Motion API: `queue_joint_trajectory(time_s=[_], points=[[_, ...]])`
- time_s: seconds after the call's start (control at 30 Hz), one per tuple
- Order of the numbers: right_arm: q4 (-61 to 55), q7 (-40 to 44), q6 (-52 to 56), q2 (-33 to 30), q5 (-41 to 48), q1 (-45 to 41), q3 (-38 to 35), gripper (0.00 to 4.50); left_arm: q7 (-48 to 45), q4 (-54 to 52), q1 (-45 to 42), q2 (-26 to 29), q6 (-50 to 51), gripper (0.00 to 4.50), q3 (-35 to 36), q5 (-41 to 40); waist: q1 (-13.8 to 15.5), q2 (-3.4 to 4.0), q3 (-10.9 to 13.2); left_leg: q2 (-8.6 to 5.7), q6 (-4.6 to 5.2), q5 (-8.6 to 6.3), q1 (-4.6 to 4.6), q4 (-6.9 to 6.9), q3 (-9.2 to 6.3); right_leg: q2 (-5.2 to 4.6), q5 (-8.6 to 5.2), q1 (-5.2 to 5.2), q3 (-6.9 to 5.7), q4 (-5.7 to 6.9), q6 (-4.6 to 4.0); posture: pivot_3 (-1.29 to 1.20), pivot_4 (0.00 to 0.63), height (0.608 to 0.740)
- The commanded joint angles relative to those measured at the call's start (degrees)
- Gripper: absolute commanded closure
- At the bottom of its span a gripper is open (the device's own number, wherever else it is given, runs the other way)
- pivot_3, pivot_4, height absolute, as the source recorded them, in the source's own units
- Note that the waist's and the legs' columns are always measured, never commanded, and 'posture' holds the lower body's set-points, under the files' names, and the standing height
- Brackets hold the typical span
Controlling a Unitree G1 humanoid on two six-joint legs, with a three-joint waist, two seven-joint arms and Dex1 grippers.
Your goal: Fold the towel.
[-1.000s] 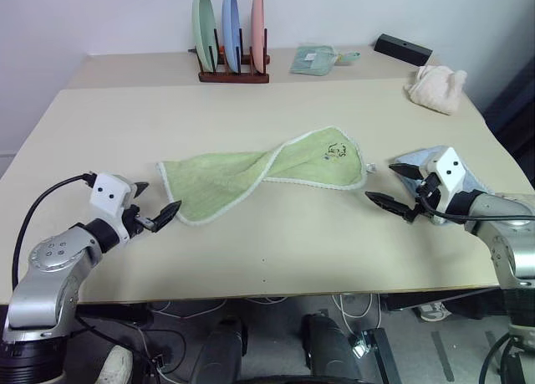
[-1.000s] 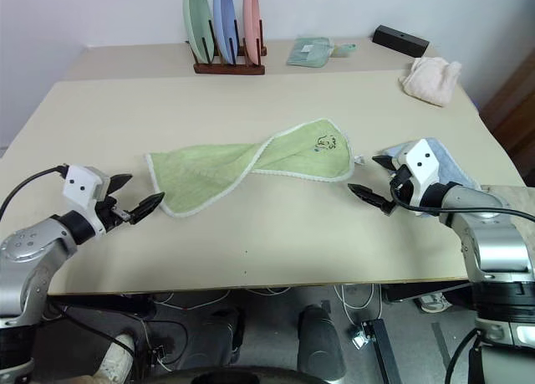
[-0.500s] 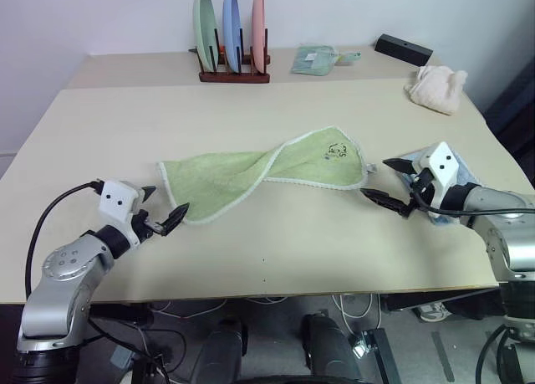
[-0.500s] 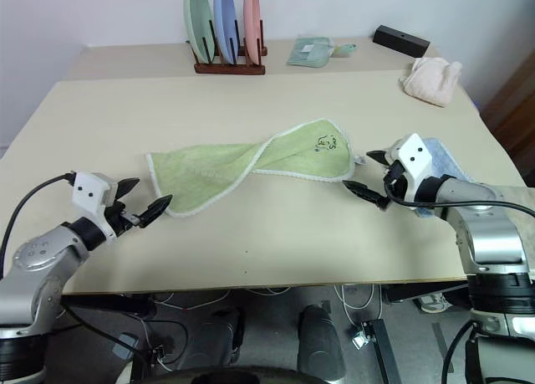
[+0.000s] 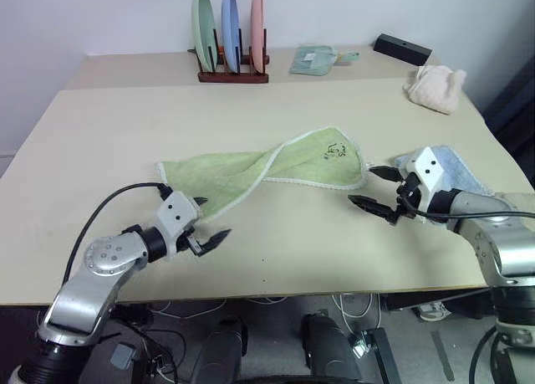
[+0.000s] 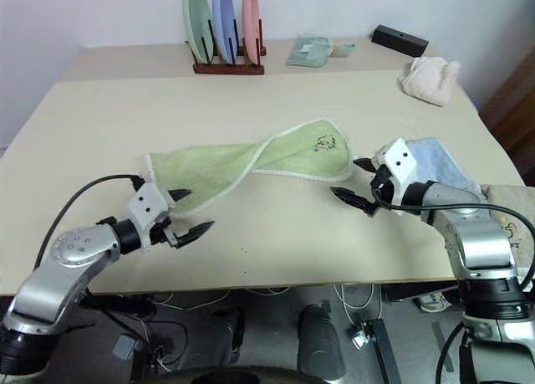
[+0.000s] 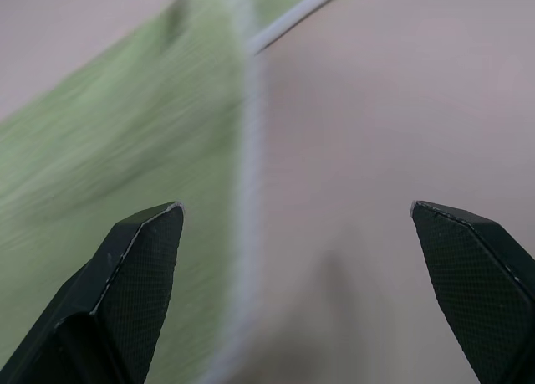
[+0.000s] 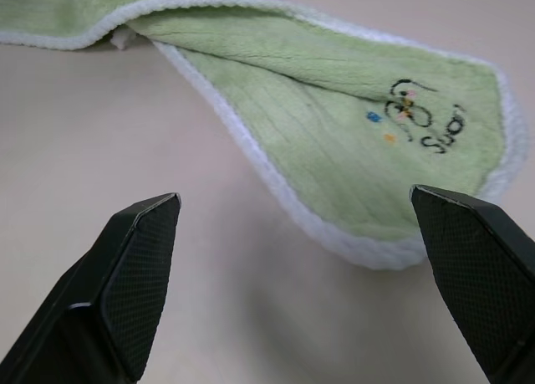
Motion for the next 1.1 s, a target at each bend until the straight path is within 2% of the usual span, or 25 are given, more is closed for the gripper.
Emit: queue_joint_trajectory(time_s=[0.03,0.2,0.33,0.43,0.67,0.87,1.0,1.1], points=[[-4.4,-1.4,0.1,0.6,0.7,1.1,-0.6,0.00,-0.7,3.4,-0.8,2.0,-1.8,0.05,0.1,3.0,0.0,0.00,0.0,0.00,0.00,0.00,-0.01,-0.01,0.00,0.00,0.00,0.00,0.00,-0.01,0.00,0.00,0.150,0.740],[-6.0,-4.0,0.1,2.5,0.5,2.3,-0.6,0.00,-1.6,12.5,-4.6,2.3,-5.5,0.05,-1.5,6.1,0.1,0.00,0.0,0.00,0.00,0.00,0.01,0.02,0.00,0.00,0.01,0.01,0.00,0.00,0.00,0.00,0.150,0.740],[-7.2,-5.1,-0.6,3.8,0.3,4.0,-0.2,0.00,-1.9,18.9,-9.5,0.0,-8.2,0.05,-2.0,5.9,0.1,0.02,0.0,0.00,0.00,0.00,0.03,0.02,-0.01,0.00,0.01,0.03,-0.01,0.01,0.01,0.00,0.150,0.740],[-8.9,-6.7,-0.6,5.0,0.3,5.5,-0.2,0.00,-2.6,22.7,-11.4,0.1,-11.2,0.86,-2.0,7.1,0.0,0.02,0.0,0.00,0.00,0.00,0.03,0.02,-0.01,0.00,0.03,0.03,-0.01,0.03,0.02,0.00,0.150,0.740],[-11.1,-9.2,-1.1,6.6,0.3,8.4,-0.2,0.00,-4.9,27.0,-12.8,0.6,-16.7,4.38,-2.2,8.4,-0.2,0.02,0.0,0.01,0.00,0.00,0.04,0.00,-0.01,0.00,0.02,-0.01,0.00,0.06,0.02,0.00,0.150,0.740],[-10.8,-9.9,-2.2,6.4,-0.7,7.9,-0.3,0.00,-8.4,23.2,-8.0,1.9,-20.7,4.45,0.7,5.4,-0.3,0.02,0.0,0.01,0.00,0.00,0.04,-0.02,-0.01,0.00,0.02,-0.01,0.00,0.05,0.02,0.00,0.150,0.740],[-8.0,-10.2,-5.6,5.0,-4.4,4.3,0.4,0.00,-13.2,18.4,0.8,6.4,-22.4,4.45,6.0,2.4,-0.6,0.02,0.0,0.03,0.00,0.00,0.03,-0.08,0.00,0.00,0.02,-0.07,0.00,0.06,0.01,0.00,0.150,0.740],[-3.2,-10.5,-9.9,3.5,-9.0,-0.3,2.3,0.00,-14.3,19.4,6.6,9.1,-23.4,4.45,11.5,1.1,-0.5,0.02,0.0,0.04,0.00,0.00,0.03,-0.08,0.02,0.00,-0.03,-0.07,0.00,0.06,-0.09,0.00,0.150,0.740]])
